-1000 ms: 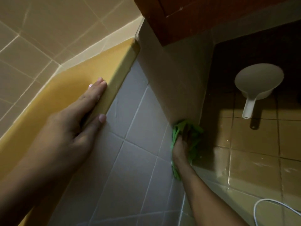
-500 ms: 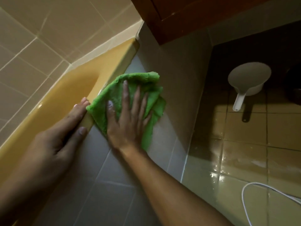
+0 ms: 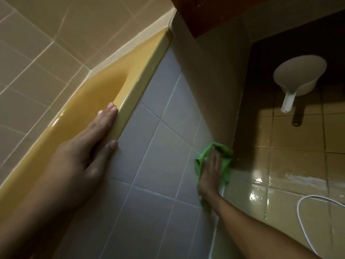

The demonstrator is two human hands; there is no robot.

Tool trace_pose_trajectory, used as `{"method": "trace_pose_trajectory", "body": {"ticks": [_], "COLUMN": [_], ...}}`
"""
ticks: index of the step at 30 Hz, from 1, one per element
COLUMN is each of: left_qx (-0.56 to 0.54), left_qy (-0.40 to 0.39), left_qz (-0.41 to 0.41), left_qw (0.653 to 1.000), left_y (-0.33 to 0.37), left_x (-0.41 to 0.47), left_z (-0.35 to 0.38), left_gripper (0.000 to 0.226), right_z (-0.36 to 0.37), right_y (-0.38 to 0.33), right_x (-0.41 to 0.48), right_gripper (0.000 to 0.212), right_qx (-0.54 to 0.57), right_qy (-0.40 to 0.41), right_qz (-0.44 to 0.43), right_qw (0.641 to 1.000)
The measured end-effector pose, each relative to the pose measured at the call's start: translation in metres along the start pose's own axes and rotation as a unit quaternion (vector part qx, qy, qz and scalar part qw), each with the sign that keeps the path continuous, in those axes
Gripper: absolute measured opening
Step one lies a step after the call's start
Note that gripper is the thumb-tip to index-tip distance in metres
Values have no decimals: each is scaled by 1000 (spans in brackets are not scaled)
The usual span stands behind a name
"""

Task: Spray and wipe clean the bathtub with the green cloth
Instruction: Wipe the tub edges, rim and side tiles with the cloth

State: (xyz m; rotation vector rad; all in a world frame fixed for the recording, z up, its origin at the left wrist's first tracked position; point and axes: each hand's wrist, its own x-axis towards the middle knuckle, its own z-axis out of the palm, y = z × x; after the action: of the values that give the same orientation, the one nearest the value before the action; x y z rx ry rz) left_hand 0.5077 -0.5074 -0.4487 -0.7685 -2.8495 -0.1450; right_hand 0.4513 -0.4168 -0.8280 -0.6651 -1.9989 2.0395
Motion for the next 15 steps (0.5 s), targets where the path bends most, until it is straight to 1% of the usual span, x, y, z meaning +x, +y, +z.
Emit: {"method": "trace_pose_trajectory", "body": {"ticks": [1, 4, 6, 8, 9, 12, 15], "left_qx": [18, 39, 51, 69, 76, 74, 73], "left_qy": [-2, -15, -23, -27, -31, -37, -38], "left_qz": [-9, -2, 3, 8, 8, 2, -4], "left_qw": [1000, 999, 998, 997, 997, 997, 997], "left_y": [-4, -4, -3, -2, 0, 4, 6], "left_x": [2, 3, 4, 5, 6, 7, 11], "left_z": [1, 0, -1, -2, -2, -2, -1], "left_gripper": [59, 63, 67, 69, 69, 69, 69], "right_z": [0, -7, -8, -7, -5, -9, -14], "right_y": [14, 33, 26, 8, -3, -48, -100], "right_x": [11, 40, 53, 59, 59, 53, 42], "right_gripper": [70, 62, 62, 58, 57, 61, 66], "right_qx": [-9, -51, -33, -22, -12, 16, 31], "right_qy": [-2, -48, -51, -31, -32, -40, -39], "right_qz": [39, 102, 135, 179, 183, 137, 39], "right_qw": [999, 992, 989, 983, 983, 990, 998]}}
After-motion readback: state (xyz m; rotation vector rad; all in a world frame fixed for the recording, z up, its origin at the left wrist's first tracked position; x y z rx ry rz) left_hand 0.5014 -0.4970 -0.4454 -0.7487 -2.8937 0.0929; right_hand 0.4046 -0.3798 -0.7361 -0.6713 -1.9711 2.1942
